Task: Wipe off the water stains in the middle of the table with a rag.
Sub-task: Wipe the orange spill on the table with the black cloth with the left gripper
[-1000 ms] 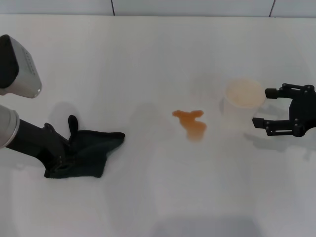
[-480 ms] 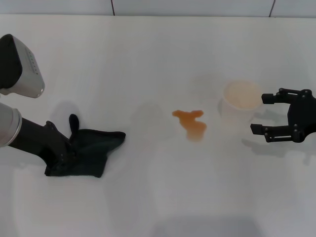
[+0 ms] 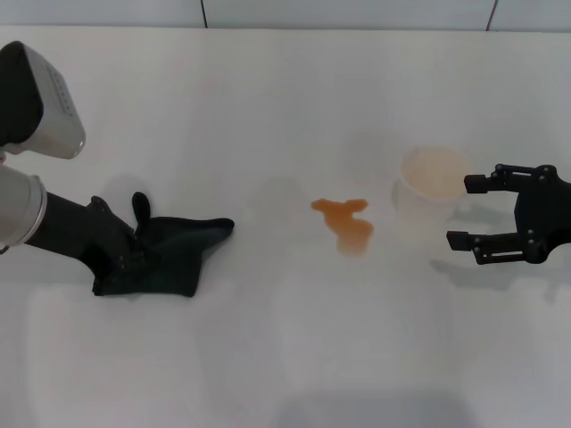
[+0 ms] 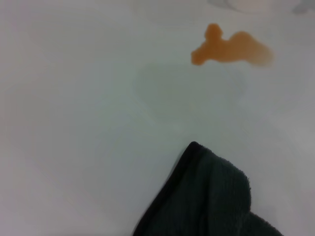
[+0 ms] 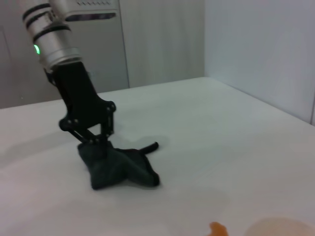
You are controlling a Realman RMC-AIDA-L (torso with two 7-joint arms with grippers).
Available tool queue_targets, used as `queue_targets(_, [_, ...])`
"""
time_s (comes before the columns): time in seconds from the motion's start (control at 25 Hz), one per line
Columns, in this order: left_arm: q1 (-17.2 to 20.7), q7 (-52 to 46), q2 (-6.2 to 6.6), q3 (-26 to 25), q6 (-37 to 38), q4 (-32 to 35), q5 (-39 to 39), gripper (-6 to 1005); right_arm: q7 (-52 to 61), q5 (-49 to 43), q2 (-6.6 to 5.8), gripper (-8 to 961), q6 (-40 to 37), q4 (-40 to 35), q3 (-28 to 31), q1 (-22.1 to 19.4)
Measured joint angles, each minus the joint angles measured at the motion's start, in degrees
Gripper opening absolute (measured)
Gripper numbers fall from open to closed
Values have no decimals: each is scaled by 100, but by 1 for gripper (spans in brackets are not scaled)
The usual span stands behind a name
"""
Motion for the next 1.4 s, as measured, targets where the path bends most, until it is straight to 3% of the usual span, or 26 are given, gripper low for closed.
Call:
queue_targets(0.44, [-523,-120,75,-55,406,42,75,59,319,-80,-5,843,-437,-250,-13,126])
queue_targets(0.76, [-928,8,156,-136,140,-170,115,59,409,-88,-12,843,-692,-382,2,166])
queue_targets(1.08, [-1572,317,157,-135,-948,-1474,-263,59,343,-101,4,843,-697,-346,-93,324])
queue_targets(1.4, [-1892,646,0,-84,-1876,-2372,-932,59,273,-167,14,843,-636,-227,-130,500])
